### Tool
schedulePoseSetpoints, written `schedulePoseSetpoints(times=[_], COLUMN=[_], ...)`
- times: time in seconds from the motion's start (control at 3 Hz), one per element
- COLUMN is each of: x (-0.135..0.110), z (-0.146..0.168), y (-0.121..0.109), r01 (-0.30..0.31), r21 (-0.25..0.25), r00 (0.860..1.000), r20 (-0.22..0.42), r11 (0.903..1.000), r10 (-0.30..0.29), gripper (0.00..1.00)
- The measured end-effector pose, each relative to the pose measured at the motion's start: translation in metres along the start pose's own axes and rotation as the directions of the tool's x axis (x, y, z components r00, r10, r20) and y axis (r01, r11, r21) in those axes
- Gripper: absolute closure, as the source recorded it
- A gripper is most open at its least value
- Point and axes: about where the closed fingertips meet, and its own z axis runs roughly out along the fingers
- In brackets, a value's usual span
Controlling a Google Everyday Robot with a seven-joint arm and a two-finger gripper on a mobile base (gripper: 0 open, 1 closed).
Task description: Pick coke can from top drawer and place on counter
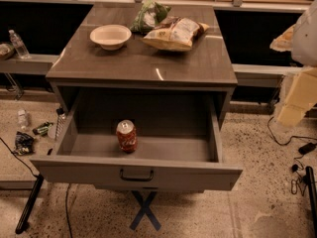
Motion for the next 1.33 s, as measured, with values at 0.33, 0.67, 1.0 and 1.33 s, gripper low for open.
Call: schedulePoseSetpoints(times=[0.33,0.67,1.0,1.33], x=[0.0,-0.014,-0.042,-0.042], z=[0.0,0.012,0.039,0.039], y=[0.0,-0.001,0.0,0.0], r01=[0.0,-0.001,-0.009,-0.009], r21=[0.0,0.005,0.004,0.004], r00=[1.0,0.998,0.987,0.987], r20=[0.0,0.061,0.162,0.162], r11=[1.0,1.0,0.9999,0.9999], r10=[0.0,0.0,0.008,0.008], gripper=[0.0,0.0,0.0,0.0])
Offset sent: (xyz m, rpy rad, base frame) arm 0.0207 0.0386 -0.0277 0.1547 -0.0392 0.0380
